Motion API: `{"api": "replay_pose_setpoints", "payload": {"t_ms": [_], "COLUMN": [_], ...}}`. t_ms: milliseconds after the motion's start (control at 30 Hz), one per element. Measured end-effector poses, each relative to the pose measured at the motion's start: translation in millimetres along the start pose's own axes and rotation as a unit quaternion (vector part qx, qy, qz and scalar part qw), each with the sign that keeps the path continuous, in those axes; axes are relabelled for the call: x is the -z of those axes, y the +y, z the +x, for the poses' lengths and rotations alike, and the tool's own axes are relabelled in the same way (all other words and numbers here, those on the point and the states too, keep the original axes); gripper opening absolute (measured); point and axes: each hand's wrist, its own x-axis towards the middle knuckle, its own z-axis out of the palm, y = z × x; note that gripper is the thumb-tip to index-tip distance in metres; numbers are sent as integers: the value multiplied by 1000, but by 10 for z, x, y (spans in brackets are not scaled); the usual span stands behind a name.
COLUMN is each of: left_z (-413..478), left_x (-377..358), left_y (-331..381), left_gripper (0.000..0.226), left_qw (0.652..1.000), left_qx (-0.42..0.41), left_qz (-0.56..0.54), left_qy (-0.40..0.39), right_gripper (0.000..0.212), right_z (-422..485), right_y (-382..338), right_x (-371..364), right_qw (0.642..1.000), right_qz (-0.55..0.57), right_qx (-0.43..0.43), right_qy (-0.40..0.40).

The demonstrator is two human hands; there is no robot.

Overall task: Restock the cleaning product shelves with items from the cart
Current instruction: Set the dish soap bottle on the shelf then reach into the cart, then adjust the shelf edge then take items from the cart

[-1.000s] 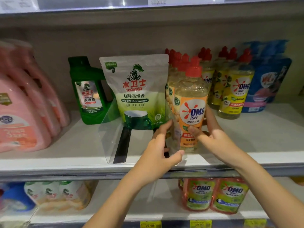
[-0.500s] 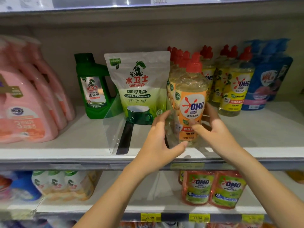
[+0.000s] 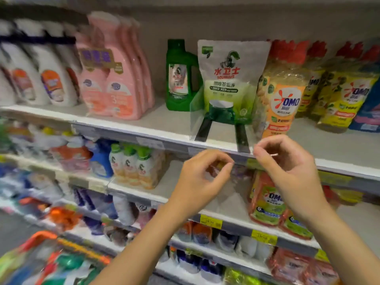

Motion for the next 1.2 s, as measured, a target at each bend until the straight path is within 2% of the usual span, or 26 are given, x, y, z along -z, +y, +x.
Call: {"api": "replay_pose_setpoints", "payload": {"t_ms": [200, 400, 533, 633, 733, 833, 900, 1000, 1133, 1200], "left_z": [-1054, -2153, -2929, -3508, -4099, -4579, -4752, -4897, -4991, -5002], "left_x": [717, 1472, 1953, 2278, 2584, 2857, 2983, 3121, 3169, 3148], "left_y": [-192, -171, -53, -14, -1, -14, -53, -175, -320, -383], "left_gripper": [8, 7, 8, 7, 8, 24, 34, 48, 68, 76], "left_qw": [985, 930, 875, 817, 751, 701, 677, 616, 569, 550], "left_qx": [158, 298, 382, 465, 548, 603, 633, 658, 699, 713], "left_qz": [69, 167, 201, 222, 255, 325, 364, 429, 415, 405], "left_qy": [31, 138, 219, 258, 267, 196, 94, -57, -128, -160], "right_gripper": [7, 17, 16, 14, 21, 24, 25, 26, 40, 51], "right_z": [-374, -806, -1221, -1555, -1903, -2259, -2507, -2879, -3367, -3577], "right_y": [46, -1, -68, -91, -99, -107, -113, -91, -60, -46], "right_x": [-818, -1911, -2665, -3190, -3646, -3985, -4183, -4446, -4711, -4824], "right_qw": [981, 919, 863, 806, 752, 706, 680, 654, 628, 621], "right_qz": [77, 150, 164, 155, 130, 106, 75, 16, -62, -89], "right_qx": [-68, -128, -135, -138, -110, -103, -95, -71, 16, 4], "right_qy": [-163, -341, -459, -554, -637, -693, -723, -753, -776, -779]}}
